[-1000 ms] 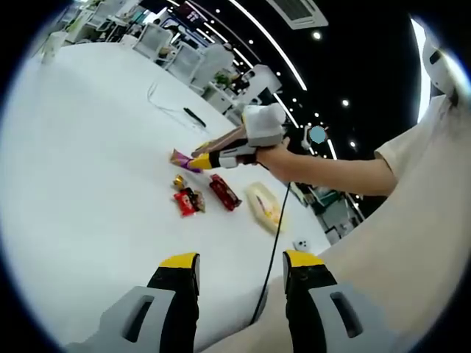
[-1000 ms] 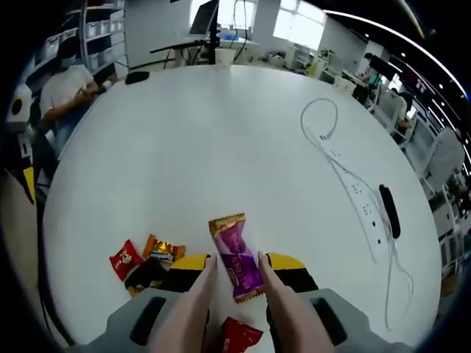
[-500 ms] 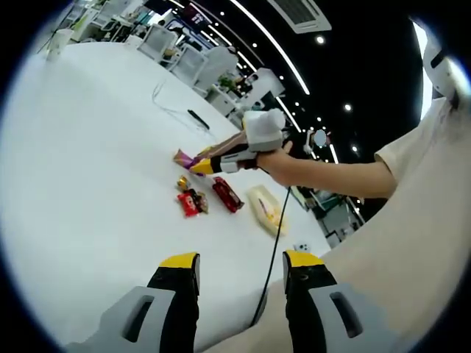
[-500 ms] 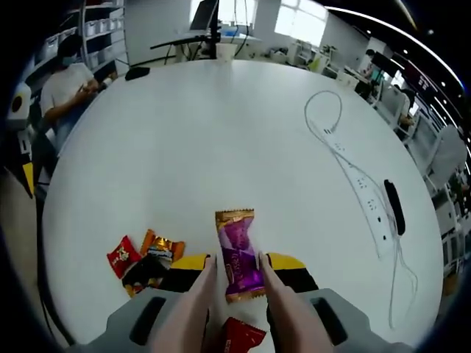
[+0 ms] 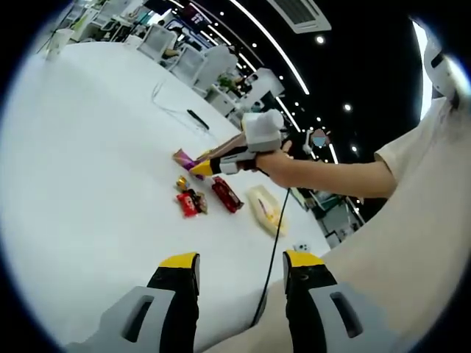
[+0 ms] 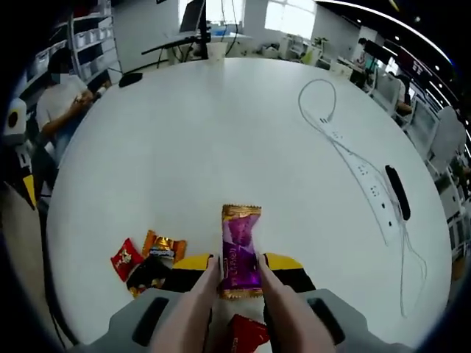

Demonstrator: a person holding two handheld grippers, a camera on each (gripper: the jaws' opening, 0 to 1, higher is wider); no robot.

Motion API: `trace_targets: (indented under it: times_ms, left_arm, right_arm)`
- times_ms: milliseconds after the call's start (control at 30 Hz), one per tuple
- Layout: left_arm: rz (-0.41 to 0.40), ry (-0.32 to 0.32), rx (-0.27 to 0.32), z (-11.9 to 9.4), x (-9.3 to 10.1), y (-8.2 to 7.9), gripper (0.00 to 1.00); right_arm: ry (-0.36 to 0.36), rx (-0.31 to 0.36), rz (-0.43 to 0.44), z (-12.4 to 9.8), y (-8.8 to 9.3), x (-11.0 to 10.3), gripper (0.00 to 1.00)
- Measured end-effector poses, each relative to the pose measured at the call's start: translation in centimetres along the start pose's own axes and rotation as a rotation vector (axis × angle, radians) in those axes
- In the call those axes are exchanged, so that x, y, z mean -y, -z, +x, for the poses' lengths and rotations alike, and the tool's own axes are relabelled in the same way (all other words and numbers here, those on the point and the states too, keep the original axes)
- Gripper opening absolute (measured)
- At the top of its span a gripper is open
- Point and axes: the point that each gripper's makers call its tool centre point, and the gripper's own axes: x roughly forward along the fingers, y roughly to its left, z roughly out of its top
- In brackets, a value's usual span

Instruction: Place the target food into the container with the food tongs after gripping and lifting it, then release it inside without dropping or visibly crushing the food.

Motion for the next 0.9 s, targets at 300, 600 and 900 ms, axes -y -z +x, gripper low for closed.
trace_targets:
  times_ms: [300,600,900]
  left_arm:
    - [0.002,0.001,0.003,-0.1,0.1,-0.1,0.45]
    - [0.023,0.011,0.004,0.0,0.4,-0.5,0.45]
    - [0.055,0.021,0.01,-0.2,1.3,-0.8,0.45]
  right_arm:
    - [-0.006,0.003,0.052,-0.1,-0.1,0.1,0.21]
    - [0.009,0.043,0.09,-1.2,-0.8,0.3,0.21]
    - [0.03,0.103,0.144,-3.6,-2.0,0.3,0.21]
